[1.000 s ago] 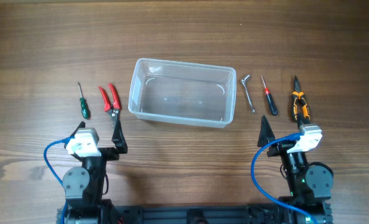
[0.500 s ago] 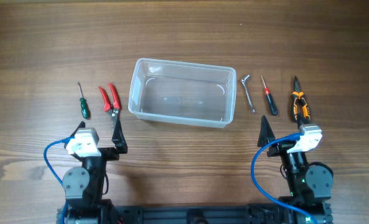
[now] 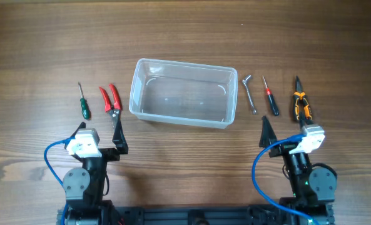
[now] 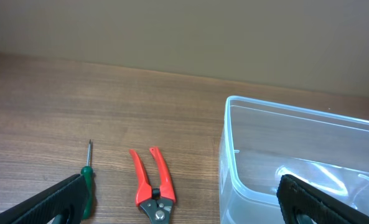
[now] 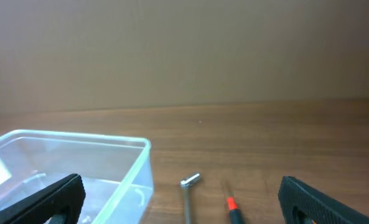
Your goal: Pack container
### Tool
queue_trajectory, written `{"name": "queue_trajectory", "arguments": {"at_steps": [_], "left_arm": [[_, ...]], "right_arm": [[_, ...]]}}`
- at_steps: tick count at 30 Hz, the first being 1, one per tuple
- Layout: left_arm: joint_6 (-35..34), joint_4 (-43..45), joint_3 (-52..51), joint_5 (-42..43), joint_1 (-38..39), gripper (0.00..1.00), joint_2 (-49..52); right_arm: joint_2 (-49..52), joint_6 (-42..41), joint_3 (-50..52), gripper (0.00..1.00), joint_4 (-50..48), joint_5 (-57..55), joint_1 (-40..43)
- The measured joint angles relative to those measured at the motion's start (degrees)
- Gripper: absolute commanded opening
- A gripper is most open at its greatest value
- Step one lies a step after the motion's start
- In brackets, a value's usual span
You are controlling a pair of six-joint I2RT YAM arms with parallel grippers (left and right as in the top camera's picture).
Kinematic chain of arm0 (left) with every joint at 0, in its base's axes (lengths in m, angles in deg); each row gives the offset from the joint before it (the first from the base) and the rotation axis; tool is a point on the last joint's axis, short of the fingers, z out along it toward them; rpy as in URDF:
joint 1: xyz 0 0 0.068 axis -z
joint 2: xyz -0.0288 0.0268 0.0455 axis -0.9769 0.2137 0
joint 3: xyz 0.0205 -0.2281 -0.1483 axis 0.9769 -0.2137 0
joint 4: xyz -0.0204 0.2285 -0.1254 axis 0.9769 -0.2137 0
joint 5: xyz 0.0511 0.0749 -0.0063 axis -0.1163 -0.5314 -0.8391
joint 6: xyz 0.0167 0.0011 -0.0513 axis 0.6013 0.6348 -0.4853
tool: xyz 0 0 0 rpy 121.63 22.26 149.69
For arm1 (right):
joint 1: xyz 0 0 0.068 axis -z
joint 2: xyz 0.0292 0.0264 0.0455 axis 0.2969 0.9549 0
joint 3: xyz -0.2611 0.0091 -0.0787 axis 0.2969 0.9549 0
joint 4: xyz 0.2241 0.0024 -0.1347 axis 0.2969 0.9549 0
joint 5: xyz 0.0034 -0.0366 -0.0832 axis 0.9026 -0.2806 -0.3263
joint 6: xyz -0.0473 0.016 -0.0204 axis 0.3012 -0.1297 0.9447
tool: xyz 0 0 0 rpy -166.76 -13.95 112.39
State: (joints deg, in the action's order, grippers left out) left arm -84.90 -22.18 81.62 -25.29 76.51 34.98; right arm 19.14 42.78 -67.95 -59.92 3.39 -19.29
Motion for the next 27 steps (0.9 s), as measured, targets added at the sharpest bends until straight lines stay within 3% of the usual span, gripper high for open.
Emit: {"name": "queue_trajectory", "arguments": {"at_steps": [2, 5, 8, 11, 13, 18, 19, 21, 23, 27], "left_arm": [[0.00, -0.11, 0.00, -0.02, 0.00, 1.00, 0.00], [0.00, -0.09, -0.09, -0.02, 0.00, 1.00, 0.00], [0.00, 0.09, -0.17, -0.07, 0.00, 1.00, -0.04], [0.00, 0.09, -0.17, -0.04, 0.00, 1.00, 0.02], [0.00, 0.07, -0.17, -0.04, 0.00, 1.00, 0.02], [0.00, 0.04, -0.17, -0.04, 0.00, 1.00, 0.00], [0.00, 0.04, -0.17, -0.04, 0.00, 1.00, 0.00], [0.00, 0.04, -0.17, -0.04, 0.00, 1.00, 0.00], [0.00, 0.07, -0.17, -0.04, 0.00, 1.00, 0.00], [0.00, 0.04, -0.17, -0.04, 0.00, 1.00, 0.00]], "right_arm": [[4.70, 2.36, -6.12, 1.00, 1.03, -2.16, 0.02], [25.77, 8.13, -24.06, 1.00, 9.25, -2.84, 0.02], [52.76, 12.22, -49.31, 1.00, 30.42, -0.37, 0.00], [75.71, 13.46, -71.78, 1.00, 45.59, 1.05, 0.02], [84.59, 13.90, -78.95, 1.00, 47.82, 1.07, 0.02], [94.68, 11.52, -80.76, 1.00, 49.16, 0.90, 0.02], [95.54, 11.45, -80.76, 0.95, 49.81, 0.31, 0.02], [96.21, 13.09, -80.76, 0.51, 51.45, -0.98, 0.02], [96.24, 14.84, -80.76, 0.38, 52.92, -3.41, 0.02], [96.39, 16.61, -80.76, 0.43, 54.71, -7.58, 0.07]]}}
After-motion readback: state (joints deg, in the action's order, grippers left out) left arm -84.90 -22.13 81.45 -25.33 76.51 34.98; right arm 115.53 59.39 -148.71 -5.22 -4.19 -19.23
